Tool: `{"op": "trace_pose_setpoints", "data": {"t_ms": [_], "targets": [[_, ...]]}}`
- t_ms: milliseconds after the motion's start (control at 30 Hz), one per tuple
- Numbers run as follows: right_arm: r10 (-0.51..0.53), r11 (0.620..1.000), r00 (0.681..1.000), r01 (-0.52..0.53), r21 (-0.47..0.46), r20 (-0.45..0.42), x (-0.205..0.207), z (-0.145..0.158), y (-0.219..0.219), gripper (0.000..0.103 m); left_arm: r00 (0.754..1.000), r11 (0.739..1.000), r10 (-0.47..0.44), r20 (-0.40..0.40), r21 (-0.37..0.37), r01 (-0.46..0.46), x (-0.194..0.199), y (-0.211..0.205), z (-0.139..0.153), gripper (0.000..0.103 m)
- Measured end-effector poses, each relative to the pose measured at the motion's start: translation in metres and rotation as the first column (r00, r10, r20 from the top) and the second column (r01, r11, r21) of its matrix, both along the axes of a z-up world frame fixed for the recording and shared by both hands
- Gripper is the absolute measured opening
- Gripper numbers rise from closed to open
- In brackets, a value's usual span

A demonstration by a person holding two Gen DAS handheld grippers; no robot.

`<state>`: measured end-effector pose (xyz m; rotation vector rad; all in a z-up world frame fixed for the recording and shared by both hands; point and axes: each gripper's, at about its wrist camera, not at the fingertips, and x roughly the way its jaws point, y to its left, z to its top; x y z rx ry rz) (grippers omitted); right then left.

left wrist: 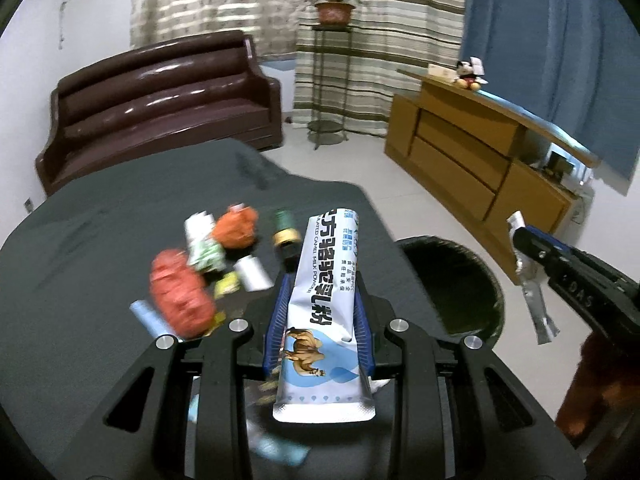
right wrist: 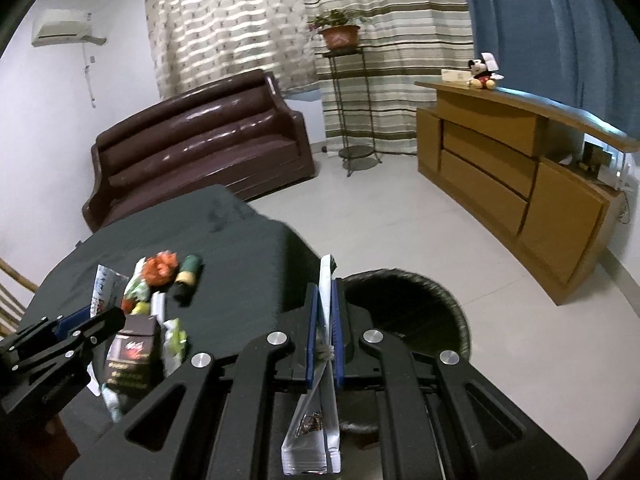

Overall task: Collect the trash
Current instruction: 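Carry the toothpaste tube in the left tool and paper strip in the right tool into the bin, opening both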

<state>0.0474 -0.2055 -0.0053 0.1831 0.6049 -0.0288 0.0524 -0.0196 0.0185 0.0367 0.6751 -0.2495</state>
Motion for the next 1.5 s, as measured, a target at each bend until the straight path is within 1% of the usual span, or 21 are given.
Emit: {"op": "trace_pose_setpoints", "data": {"t_ms": [233,333,533,733,933,967,1100,1233,1367,1500], "targets": [[-0.026,1.000,1.000,0.026,0.010,0.001,0.011,-0.009,-0.025,0.008,0.998,0.998,-0.057,0.023,0.013,0.057,0.018,-0.052,0.003,0.029],[-0.028,1.000,1.000,0.028,0.012,-0.002,0.016,-0.014,-0.033,0.008,0.997,0.997,-0.073,0.013,0.022,0.073,0.030,-0.072,-0.002,0.029],[-0.026,0.999,1.000,0.026,0.020,-0.016,0.028,-0.022,-0.047,0.008,0.996,0.995,-0.087,-0.008,0.046,0.088,0.048,-0.099,-0.015,0.029],[-0.038,0.998,0.999,0.039,0.039,-0.034,0.037,-0.033,-0.060,0.008,0.995,0.993,-0.090,-0.042,0.077,0.093,0.065,-0.117,-0.031,0.030],[-0.035,0.998,0.998,0.037,0.052,-0.048,0.045,-0.040,-0.063,0.009,0.995,0.991,-0.081,-0.056,0.097,0.086,0.074,-0.125,-0.040,0.030],[-0.034,0.998,0.998,0.037,0.054,-0.051,0.046,-0.041,-0.064,0.009,0.995,0.991,-0.078,-0.057,0.101,0.083,0.074,-0.126,-0.041,0.031],[-0.043,0.996,0.997,0.047,0.071,-0.058,0.047,-0.045,-0.069,0.011,0.996,0.992,-0.065,-0.068,0.101,0.072,0.077,-0.125,-0.043,0.045],[-0.056,0.996,0.997,0.060,0.066,-0.054,0.043,-0.043,-0.070,0.014,0.996,0.993,-0.053,-0.069,0.098,0.059,0.079,-0.124,-0.042,0.050],[-0.062,0.996,0.997,0.065,0.058,-0.048,0.039,-0.041,-0.069,0.018,0.997,0.995,-0.041,-0.066,0.090,0.047,0.080,-0.122,-0.039,0.058],[-0.066,0.996,0.997,0.069,0.061,-0.046,0.039,-0.037,-0.070,0.019,0.997,0.996,-0.036,-0.061,0.085,0.041,0.077,-0.117,-0.035,0.060]]}}
